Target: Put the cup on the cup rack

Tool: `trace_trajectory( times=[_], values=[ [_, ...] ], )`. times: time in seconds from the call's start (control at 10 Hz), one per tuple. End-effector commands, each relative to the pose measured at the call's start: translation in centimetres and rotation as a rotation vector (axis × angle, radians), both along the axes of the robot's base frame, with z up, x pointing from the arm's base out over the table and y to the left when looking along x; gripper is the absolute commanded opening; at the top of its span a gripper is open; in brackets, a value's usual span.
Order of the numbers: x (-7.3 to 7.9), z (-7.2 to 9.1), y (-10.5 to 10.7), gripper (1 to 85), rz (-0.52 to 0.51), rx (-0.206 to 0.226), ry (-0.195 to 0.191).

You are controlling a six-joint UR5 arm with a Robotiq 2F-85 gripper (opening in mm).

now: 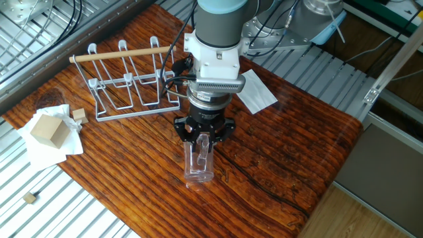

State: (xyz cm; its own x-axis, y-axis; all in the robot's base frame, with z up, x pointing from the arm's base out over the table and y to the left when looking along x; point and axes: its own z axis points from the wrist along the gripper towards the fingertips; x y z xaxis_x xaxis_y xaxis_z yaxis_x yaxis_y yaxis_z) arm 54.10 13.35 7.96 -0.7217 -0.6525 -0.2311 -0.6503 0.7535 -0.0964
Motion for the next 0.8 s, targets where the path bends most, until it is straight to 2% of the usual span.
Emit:
trace_trajectory(
  times=[0.0,0.7],
  values=[
    [-0.33,0.00,-0.51,37.0,-0.012,-0.012,0.016],
    [-0.80,-0.07,-0.07,36.7,-0.022,0.007,0.035]
  ],
)
